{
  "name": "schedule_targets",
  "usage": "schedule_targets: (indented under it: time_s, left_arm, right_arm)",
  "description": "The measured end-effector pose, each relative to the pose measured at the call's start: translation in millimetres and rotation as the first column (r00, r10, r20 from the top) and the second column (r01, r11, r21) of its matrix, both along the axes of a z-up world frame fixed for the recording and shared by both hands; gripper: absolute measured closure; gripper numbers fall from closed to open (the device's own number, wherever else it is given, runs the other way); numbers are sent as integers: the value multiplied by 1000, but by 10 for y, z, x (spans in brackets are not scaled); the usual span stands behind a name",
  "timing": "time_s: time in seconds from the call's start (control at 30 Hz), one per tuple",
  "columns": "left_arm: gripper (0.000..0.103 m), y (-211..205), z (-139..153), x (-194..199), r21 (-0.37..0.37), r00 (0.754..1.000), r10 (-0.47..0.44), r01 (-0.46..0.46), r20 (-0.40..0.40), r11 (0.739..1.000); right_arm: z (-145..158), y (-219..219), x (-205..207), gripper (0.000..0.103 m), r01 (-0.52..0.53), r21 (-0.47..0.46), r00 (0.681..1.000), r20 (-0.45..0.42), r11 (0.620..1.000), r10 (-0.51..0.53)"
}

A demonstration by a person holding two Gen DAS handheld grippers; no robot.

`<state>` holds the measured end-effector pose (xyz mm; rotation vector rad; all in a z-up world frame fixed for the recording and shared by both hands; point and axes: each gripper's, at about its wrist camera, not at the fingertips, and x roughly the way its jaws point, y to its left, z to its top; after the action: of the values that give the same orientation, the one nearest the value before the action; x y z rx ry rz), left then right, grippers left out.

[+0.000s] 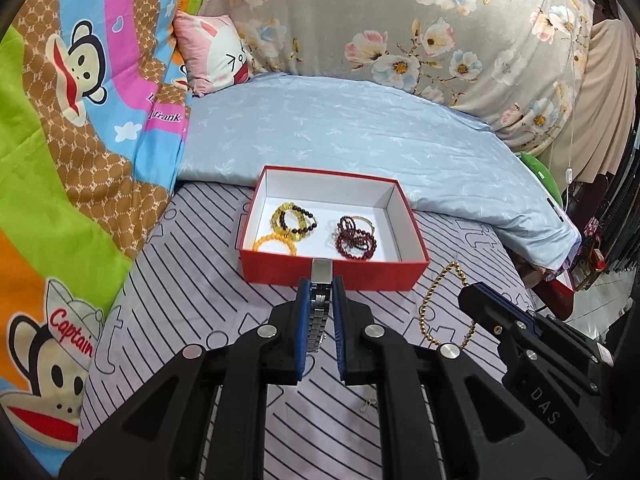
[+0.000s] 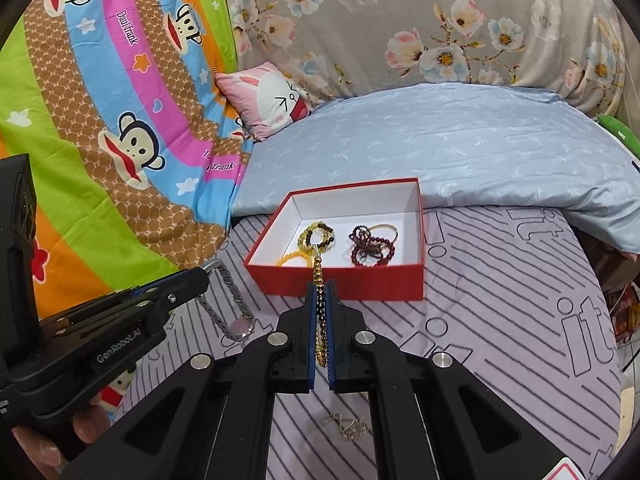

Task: Organize jewelry
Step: 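Lift the watch and gold chain and carry both into the red box, then open both tools to release the watch and chain in the box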

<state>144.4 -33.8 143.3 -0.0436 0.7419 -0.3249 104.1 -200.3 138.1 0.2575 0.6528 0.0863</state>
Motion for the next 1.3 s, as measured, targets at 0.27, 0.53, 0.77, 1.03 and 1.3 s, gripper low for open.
schedule_targets:
  time_s: [0.27,0.53,0.77,1.03,1.3]
  left_arm:
    - [92,-120,102,385,16,1000,6,-6,31,1000]
    - [92,-290,110,845,30,999,11,-12,40,999]
    - [92,-385,-22,1153,35,1000,22,-23,22,999]
    - [92,-454,-251,1420,52,999,29,-28,-15,998]
    - [92,-474,-439,1635,63,998,39,-36,-42,997]
  right_arm:
    - [43,-100,449,99,5,-26,1000,9,1000,-5]
    - [1,-194,930,99,16,-29,1000,2,999,-16]
    - [-124,-265,1236,99,21,-39,1000,-18,999,-22]
    - [-324,-317,1557,99,26,-48,998,-58,999,-28]
    - [-519,-256,1728,99,12,-60,995,-94,998,-18]
